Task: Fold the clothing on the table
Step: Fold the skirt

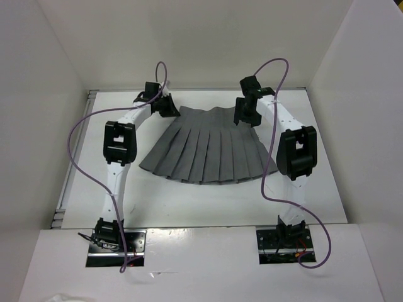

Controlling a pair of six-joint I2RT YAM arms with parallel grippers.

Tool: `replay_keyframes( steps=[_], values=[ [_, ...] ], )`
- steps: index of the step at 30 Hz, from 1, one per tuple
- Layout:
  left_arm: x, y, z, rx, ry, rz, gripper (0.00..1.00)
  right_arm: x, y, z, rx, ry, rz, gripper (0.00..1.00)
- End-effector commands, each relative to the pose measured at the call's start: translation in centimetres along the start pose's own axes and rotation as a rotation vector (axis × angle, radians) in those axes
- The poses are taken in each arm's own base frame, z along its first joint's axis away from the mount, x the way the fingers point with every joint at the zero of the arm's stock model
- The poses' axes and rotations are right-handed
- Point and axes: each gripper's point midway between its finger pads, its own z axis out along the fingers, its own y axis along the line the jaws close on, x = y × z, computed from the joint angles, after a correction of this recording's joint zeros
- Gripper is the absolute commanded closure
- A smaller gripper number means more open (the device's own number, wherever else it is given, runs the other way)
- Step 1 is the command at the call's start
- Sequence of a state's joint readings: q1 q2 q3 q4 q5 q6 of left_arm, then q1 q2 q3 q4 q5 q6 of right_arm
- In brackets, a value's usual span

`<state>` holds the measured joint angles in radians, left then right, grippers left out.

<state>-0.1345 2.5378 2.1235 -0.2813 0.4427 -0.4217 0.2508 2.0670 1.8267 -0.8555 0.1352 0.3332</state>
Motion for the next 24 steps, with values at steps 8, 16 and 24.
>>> replay_keyframes(
  steps=[8,16,24],
  values=[
    [4.0,-2.9,-1.6,0.052,0.098,-0.068,1.00,5.7,0.0,1.2,0.006,0.132,0.014,0.54],
    [9.3,-2.2,-8.0,-0.032,0.171,-0.148,1.00,17.2,-1.1,1.9,0.061,0.396,-0.029,1.00],
    [10.4,0.1,-10.6,-0.141,0.160,-0.193,0.99,19.7,2.0,-4.7,-0.060,0.445,-0.066,1.00]
  ],
)
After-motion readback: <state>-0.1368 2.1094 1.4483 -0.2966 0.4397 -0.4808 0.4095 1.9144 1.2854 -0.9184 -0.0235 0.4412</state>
